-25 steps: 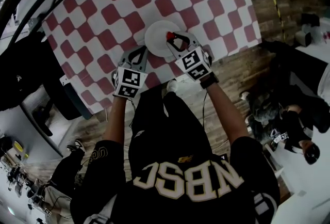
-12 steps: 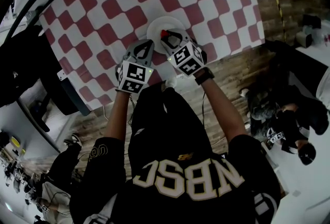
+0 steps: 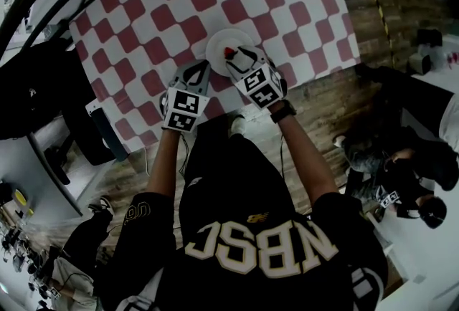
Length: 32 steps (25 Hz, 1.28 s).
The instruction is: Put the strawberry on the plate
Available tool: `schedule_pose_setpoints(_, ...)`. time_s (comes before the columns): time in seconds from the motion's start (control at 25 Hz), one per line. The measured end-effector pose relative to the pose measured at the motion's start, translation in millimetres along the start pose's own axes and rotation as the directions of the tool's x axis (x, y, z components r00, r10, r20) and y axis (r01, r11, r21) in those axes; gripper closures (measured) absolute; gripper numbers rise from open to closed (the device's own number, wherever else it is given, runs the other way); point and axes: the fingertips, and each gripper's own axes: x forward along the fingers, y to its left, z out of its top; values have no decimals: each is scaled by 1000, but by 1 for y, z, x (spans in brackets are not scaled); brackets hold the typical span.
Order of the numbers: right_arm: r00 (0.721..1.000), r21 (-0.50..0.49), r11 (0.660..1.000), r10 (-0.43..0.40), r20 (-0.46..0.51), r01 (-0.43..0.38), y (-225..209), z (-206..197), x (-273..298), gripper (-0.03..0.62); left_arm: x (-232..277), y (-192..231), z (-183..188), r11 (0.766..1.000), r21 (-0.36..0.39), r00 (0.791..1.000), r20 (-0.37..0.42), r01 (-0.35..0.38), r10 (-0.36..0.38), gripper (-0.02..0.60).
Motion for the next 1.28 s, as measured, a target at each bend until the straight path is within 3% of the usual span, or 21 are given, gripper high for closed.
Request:
schedule_pose_setpoints(0.28, 979, 147, 987, -89, 181, 63, 2, 28, -70, 388, -38, -17, 32, 998, -23, 994, 96, -59, 61, 566)
schedule_pose_setpoints(0.48, 927, 184, 973, -194, 321, 140, 4, 53, -135, 391, -85, -33, 85, 994, -57, 961, 253, -97, 109, 566)
schedule_pose_setpoints(0.6, 884, 216, 963, -241, 400, 165, 10, 66, -176, 409, -115, -44, 112, 991, -73, 935, 330, -114, 132, 566)
schedule_pose_setpoints(0.88, 735, 299, 927, -365, 572, 228, 14, 91, -274, 508, -162, -90, 167, 990, -32, 873, 469, -135, 135, 566)
schedule_pose_setpoints(1.16, 648, 322, 910, -413, 640, 261, 43, 88, -339, 565, -201, -152, 191, 993, 4, 828, 552, -117, 96, 566)
schedule_pose_setpoints(1.28, 626, 323, 905, -424, 654, 276, 54, 86, -356, 573, -211, -171, 197, 994, 5, 810, 580, -110, 87, 566)
